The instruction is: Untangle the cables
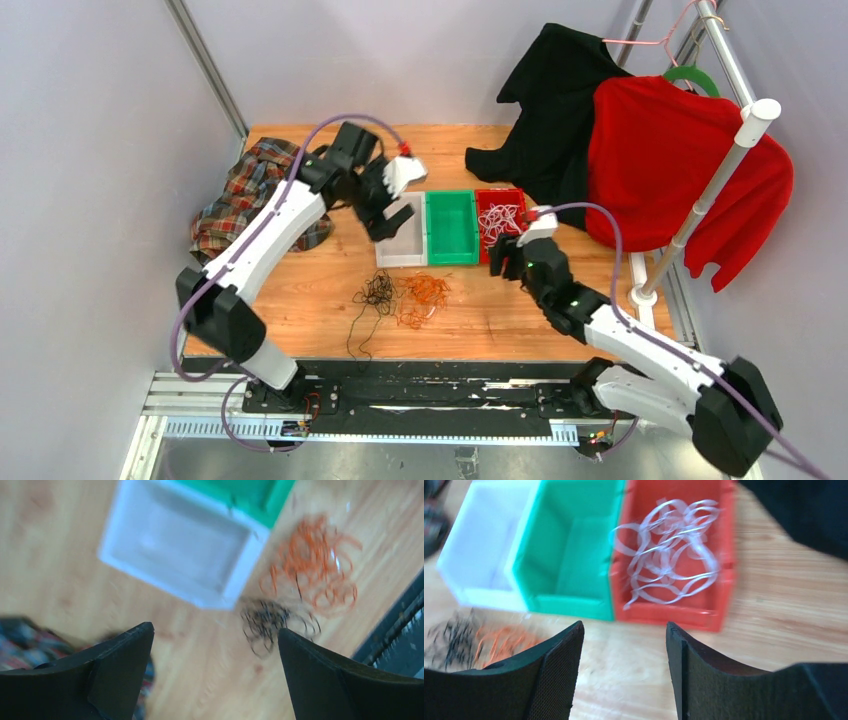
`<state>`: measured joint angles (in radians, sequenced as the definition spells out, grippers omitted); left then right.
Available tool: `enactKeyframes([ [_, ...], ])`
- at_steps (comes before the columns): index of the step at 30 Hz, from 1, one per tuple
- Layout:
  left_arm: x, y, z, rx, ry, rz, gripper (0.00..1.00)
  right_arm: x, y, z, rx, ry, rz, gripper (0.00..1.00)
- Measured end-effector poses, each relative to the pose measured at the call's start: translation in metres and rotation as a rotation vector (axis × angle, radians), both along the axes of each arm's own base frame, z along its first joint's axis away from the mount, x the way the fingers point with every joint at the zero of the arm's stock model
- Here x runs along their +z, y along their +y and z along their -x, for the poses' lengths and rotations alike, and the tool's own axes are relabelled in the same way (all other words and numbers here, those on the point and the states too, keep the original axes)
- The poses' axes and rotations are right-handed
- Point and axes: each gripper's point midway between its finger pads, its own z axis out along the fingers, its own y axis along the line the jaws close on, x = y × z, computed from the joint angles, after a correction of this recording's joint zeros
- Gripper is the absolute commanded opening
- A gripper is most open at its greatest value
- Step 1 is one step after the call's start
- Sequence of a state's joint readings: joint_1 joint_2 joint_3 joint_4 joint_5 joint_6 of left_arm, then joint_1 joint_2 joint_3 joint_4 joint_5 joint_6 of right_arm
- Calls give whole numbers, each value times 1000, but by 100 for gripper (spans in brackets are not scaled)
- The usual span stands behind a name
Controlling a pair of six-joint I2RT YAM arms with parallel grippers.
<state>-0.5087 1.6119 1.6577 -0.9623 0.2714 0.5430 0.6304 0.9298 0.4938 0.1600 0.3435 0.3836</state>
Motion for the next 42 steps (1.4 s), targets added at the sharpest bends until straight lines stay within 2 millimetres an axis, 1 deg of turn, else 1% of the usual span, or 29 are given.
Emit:
enactKeyframes([
  [2, -26, 28, 24, 26, 78, -30, 98, -11, 31, 11, 117, 28, 37, 62],
  [4, -59, 51, 53, 32, 169, -72, 96, -21, 57, 21, 209, 51, 69, 62],
  [6, -89, 64, 80, 25, 250, -110, 92, -32, 79, 26, 281, 79, 94, 62],
  [8, -114, 74, 100, 22, 312, -139, 87, -44, 97, 32, 346, 100, 115, 62],
  [9, -122, 76, 106, 23, 329, -147, 85, -50, 105, 35, 370, 112, 125, 61],
  [11, -133, 78, 107, 36, 333, -143, 81, -59, 119, 38, 411, 132, 143, 60],
  [13, -138, 77, 103, 49, 316, -129, 75, -68, 136, 39, 452, 149, 157, 59],
  [16, -145, 74, 93, 78, 283, -99, 67, -81, 152, 40, 486, 162, 165, 55],
  [19, -152, 71, 83, 114, 268, -70, 58, -93, 156, 41, 495, 184, 170, 48],
  [21, -156, 70, 75, 138, 262, -55, 54, -97, 157, 42, 495, 189, 165, 45],
  [23, -162, 71, 67, 164, 260, -44, 51, -98, 157, 45, 496, 186, 156, 44],
  [26, -172, 73, 58, 194, 270, -38, 46, -105, 153, 56, 502, 197, 148, 43],
  [29, -181, 72, 57, 196, 296, -34, 45, -108, 144, 64, 495, 205, 143, 43],
  [34, -189, 67, 64, 176, 348, -19, 48, -96, 142, 62, 475, 178, 116, 44],
  [35, -189, 66, 66, 171, 355, -15, 46, -94, 142, 62, 473, 174, 112, 44],
  [36, -189, 65, 68, 165, 363, -12, 42, -93, 142, 61, 470, 171, 111, 44],
  [37, -189, 64, 70, 160, 371, -7, 35, -92, 142, 61, 467, 169, 109, 43],
  [40, -188, 64, 73, 155, 371, -2, 9, -89, 141, 60, 461, 161, 108, 44],
  [41, -188, 65, 74, 149, 363, -3, 2, -88, 140, 60, 458, 159, 108, 45],
  [42, -187, 66, 74, 151, 360, -5, 1, -87, 140, 60, 456, 157, 109, 47],
])
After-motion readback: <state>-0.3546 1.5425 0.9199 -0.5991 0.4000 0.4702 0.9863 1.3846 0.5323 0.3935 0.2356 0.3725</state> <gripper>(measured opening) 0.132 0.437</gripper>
